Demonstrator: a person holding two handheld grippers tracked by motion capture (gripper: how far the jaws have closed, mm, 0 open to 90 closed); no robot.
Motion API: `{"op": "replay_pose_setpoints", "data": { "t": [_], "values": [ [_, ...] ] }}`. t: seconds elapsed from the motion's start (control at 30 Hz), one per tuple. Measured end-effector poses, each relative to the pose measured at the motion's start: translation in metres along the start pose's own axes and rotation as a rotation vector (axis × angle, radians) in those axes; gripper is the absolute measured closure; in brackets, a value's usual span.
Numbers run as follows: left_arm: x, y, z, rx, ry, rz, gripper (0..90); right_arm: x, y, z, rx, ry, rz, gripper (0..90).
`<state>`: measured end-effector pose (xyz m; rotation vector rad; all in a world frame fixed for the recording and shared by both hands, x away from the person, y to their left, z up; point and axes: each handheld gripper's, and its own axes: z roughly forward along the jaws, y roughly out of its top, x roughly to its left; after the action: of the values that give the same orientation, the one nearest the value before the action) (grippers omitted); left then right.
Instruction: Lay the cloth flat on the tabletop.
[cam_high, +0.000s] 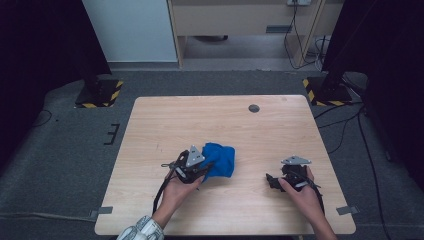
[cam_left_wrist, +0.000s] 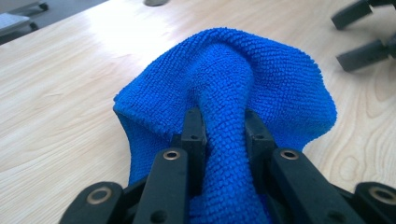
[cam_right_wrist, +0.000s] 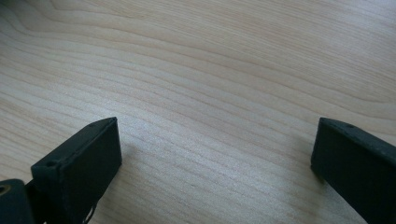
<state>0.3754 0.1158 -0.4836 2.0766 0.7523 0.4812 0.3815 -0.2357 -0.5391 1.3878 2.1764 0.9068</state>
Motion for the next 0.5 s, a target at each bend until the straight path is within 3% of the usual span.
{"op": "replay_pose_setpoints", "data": {
  "t": [0.23,0.33,0.5],
  "values": [
    [-0.013,-0.004,0.014,0.02,-0.045,0.002,74.5,0.0,0.0,0.0,0.0,0.0,0.0,2.0],
    [-0.019,-0.006,0.02,0.021,-0.084,0.0,74.4,0.0,0.0,0.0,0.0,0.0,0.0,2.0],
    [-0.032,-0.014,0.034,0.061,-0.117,0.038,72.1,0.0,0.0,0.0,0.0,0.0,0.0,2.0]
  ]
}}
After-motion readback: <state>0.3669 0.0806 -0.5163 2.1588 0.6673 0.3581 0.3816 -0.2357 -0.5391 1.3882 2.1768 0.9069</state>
